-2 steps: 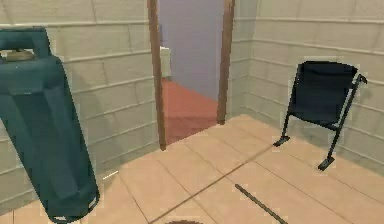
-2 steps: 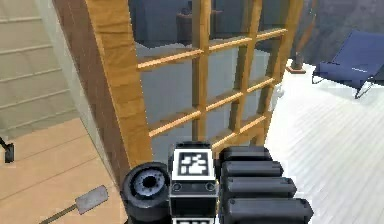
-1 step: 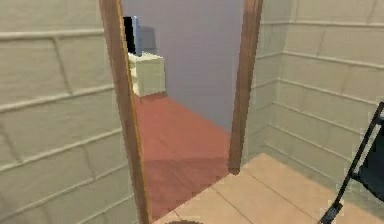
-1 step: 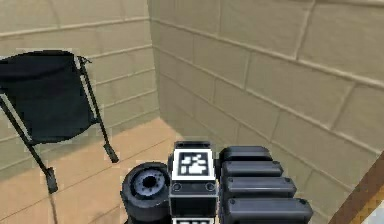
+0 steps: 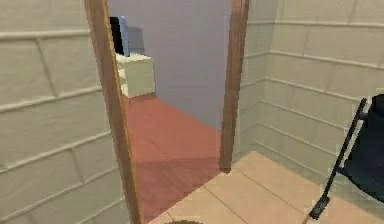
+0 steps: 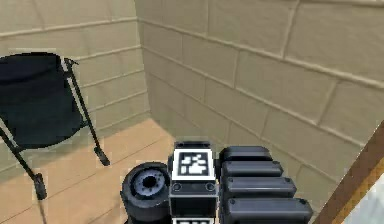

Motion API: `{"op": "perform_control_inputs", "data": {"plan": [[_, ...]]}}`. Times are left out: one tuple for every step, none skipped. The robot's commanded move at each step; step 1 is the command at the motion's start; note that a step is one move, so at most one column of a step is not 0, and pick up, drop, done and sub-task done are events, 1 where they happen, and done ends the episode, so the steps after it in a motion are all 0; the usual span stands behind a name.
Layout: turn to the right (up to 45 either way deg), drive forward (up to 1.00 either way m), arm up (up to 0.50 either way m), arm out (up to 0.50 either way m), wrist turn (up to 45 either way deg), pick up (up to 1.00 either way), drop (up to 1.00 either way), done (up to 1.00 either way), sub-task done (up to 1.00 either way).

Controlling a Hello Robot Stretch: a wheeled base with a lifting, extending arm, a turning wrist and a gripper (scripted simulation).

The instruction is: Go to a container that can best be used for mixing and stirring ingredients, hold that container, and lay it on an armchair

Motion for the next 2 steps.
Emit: {"op": "perform_control_inputs", "data": {"plan": [[0.0, 1.00, 0.00, 0.00, 0.0, 0.00, 0.00, 0.00, 0.00], [3.0, 0.00, 0.00, 0.00, 0.0, 0.00, 0.00, 0.00, 0.00]]}}
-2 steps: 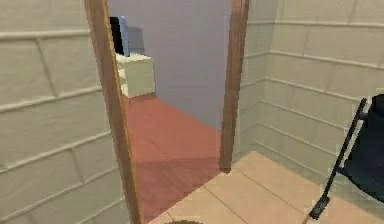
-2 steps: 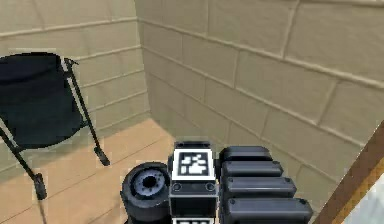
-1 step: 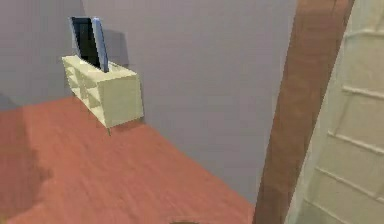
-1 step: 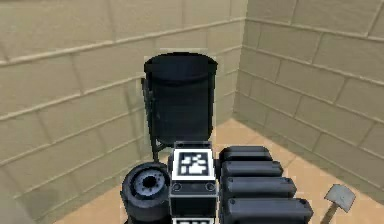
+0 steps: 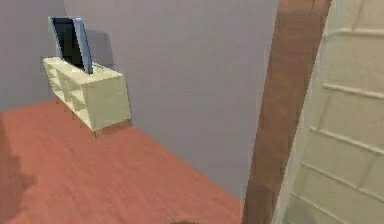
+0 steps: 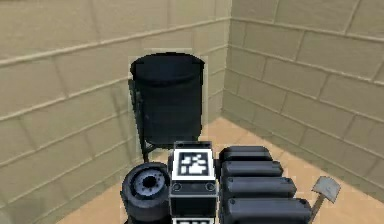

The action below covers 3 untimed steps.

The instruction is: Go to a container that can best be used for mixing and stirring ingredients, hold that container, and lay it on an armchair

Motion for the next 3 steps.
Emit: {"op": "perform_control_inputs", "data": {"plan": [[0.0, 0.35, 0.00, 0.00, 0.0, 0.00, 0.00, 0.00, 0.00], [-42.0, 0.00, 0.00, 0.00, 0.0, 0.00, 0.00, 0.00, 0.00], [0.0, 0.75, 0.00, 0.00, 0.0, 0.00, 0.00, 0.00, 0.00]]}}
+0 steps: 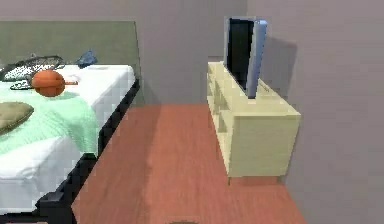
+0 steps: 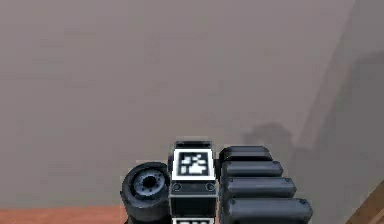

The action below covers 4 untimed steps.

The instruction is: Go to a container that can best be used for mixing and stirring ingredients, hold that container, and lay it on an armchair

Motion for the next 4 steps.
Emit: {"op": "perform_control_inputs", "data": {"plan": [[-21.0, 0.00, 0.00, 0.00, 0.0, 0.00, 0.00, 0.00, 0.00], [0.0, 0.30, 0.00, 0.00, 0.0, 0.00, 0.00, 0.00, 0.00], [-24.0, 0.00, 0.00, 0.00, 0.0, 0.00, 0.00, 0.00, 0.00], [0.0, 0.05, 0.00, 0.00, 0.0, 0.00, 0.00, 0.00, 0.00]]}}
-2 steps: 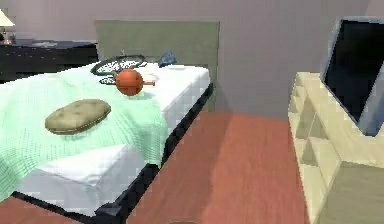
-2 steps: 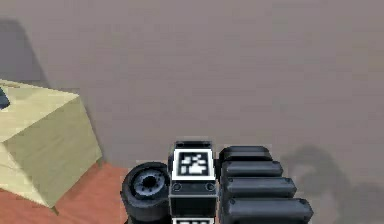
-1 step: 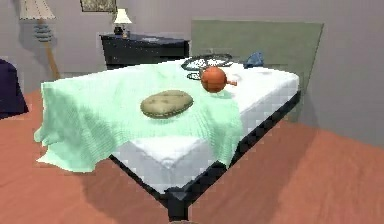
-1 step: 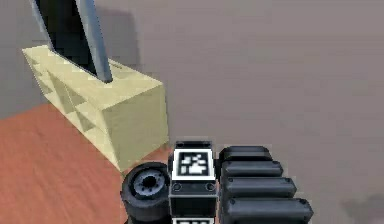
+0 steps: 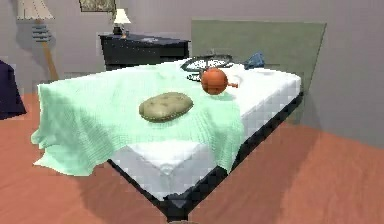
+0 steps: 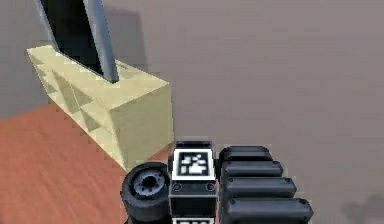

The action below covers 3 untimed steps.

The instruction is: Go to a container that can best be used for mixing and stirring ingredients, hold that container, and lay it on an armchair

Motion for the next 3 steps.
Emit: {"op": "perform_control_inputs", "data": {"plan": [[-24.0, 0.00, 0.00, 0.00, 0.0, 0.00, 0.00, 0.00, 0.00], [0.0, 0.35, 0.00, 0.00, 0.0, 0.00, 0.00, 0.00, 0.00], [-24.0, 0.00, 0.00, 0.00, 0.0, 0.00, 0.00, 0.00, 0.00]]}}
